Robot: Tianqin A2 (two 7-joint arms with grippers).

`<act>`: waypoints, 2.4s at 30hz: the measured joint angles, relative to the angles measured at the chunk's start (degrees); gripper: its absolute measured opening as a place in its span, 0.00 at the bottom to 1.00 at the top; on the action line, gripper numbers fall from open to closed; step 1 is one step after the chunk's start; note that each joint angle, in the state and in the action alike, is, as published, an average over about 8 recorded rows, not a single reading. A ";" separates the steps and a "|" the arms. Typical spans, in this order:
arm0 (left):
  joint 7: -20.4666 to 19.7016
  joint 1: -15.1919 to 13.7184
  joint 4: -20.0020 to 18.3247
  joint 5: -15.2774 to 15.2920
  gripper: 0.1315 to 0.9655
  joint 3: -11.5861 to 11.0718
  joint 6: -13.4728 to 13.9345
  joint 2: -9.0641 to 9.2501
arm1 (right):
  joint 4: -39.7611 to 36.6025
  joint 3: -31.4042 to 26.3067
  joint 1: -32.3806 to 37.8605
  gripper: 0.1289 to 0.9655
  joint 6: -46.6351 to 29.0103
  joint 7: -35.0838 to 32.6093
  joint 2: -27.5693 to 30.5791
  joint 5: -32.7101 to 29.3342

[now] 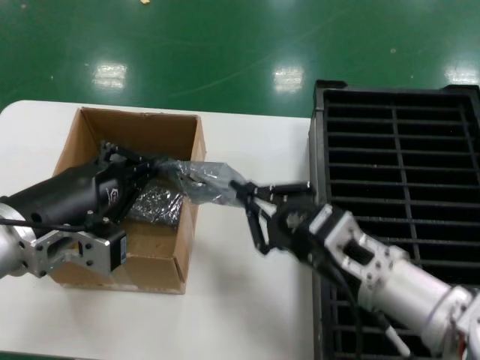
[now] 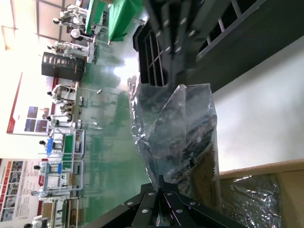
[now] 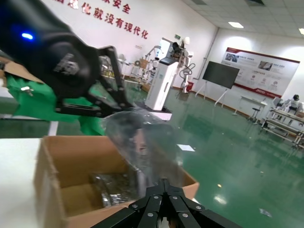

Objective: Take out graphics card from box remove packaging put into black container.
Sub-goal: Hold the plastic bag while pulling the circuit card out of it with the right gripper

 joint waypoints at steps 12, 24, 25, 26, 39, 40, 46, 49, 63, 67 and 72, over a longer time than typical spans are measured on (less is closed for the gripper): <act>0.00 0.00 0.00 0.00 0.01 0.00 0.00 0.00 | -7.49 -2.62 8.30 0.01 -6.10 6.55 -2.13 -1.87; 0.00 0.00 0.00 0.00 0.01 0.00 0.00 0.00 | -9.62 -1.09 8.04 0.01 -13.74 34.83 -5.23 -30.18; 0.00 0.00 0.00 0.00 0.01 0.00 0.00 0.00 | -9.67 -0.26 7.64 0.01 -14.63 36.95 -5.62 -32.88; 0.00 0.00 0.00 0.00 0.01 0.00 0.00 0.00 | -9.71 0.77 7.14 0.01 -15.61 38.83 -6.05 -35.49; 0.00 0.00 0.00 0.00 0.01 0.00 0.00 0.00 | -9.78 19.17 -1.19 0.03 -29.18 47.25 -13.60 -57.35; 0.00 0.00 0.00 0.00 0.01 0.00 0.00 0.00 | -9.71 20.26 -1.63 0.03 -29.85 47.02 -14.07 -57.87; 0.00 0.00 0.00 0.00 0.01 0.00 0.00 0.00 | -8.79 25.63 -4.14 0.10 -33.34 45.15 -16.49 -59.77; 0.00 0.00 0.00 0.00 0.01 0.00 0.00 0.00 | -8.11 27.76 -5.36 0.12 -34.82 44.30 -17.56 -60.32; 0.00 0.00 0.00 0.00 0.01 0.00 0.00 0.00 | -9.08 33.92 -8.69 0.21 -38.65 42.31 -24.92 -63.46; 0.00 0.00 0.00 0.00 0.01 0.00 0.00 0.00 | -10.26 35.31 -8.91 0.18 -38.94 41.92 -26.93 -64.24; 0.00 0.00 0.00 0.00 0.01 0.00 0.00 0.00 | -11.54 36.92 -9.03 0.14 -39.06 41.41 -28.81 -64.83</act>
